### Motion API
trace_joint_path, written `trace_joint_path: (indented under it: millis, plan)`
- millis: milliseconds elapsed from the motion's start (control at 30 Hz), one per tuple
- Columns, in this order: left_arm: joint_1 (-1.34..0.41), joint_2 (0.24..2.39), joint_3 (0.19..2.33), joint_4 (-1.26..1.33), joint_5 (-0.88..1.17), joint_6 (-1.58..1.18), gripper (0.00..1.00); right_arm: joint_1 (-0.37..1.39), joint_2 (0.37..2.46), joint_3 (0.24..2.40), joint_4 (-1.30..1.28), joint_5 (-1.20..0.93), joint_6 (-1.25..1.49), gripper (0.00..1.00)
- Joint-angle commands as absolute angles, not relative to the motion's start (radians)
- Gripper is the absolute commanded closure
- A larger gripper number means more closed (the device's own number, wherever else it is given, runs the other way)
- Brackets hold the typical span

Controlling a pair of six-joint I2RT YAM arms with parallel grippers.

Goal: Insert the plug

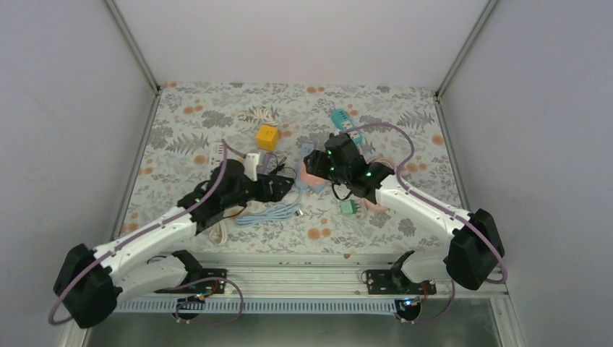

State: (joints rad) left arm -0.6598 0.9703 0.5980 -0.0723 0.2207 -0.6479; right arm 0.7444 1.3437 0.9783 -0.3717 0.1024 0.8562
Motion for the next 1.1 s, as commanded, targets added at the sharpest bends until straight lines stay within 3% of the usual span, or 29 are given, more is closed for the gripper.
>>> trace_joint_path:
  millis: [0,233,400,600,767,1067]
  plan:
    - [-0.803,1.117,0.673,0.026,0.101,-0.755,0.01,0.744,1.326,1.008,-0.225,-0.06,0.879,0.45]
    - [-0.97,1.244,0.794,0.02,-0.11,-0.737,0.02,0.704,1.292,1.001,-0.175,-0.227,0.961,0.45]
    - [-0.974,1.189,0.703,0.15,-0.138,-0.805,0.02,0.671,1.27,0.973,-0.163,-0.304,0.998,0.45]
    - [-0.974,1.171,0.686,0.198,-0.187,-0.855,0.13,0.665,1.254,0.947,-0.161,-0.319,1.049,0.45]
    - [-0.974,1.165,0.698,0.233,-0.202,-0.847,0.14,0.665,1.261,0.933,-0.163,-0.316,1.088,0.47]
    - [-0.974,1.24,0.75,0.196,-0.154,-0.923,0.37,0.666,1.275,0.923,-0.145,-0.312,1.145,0.47]
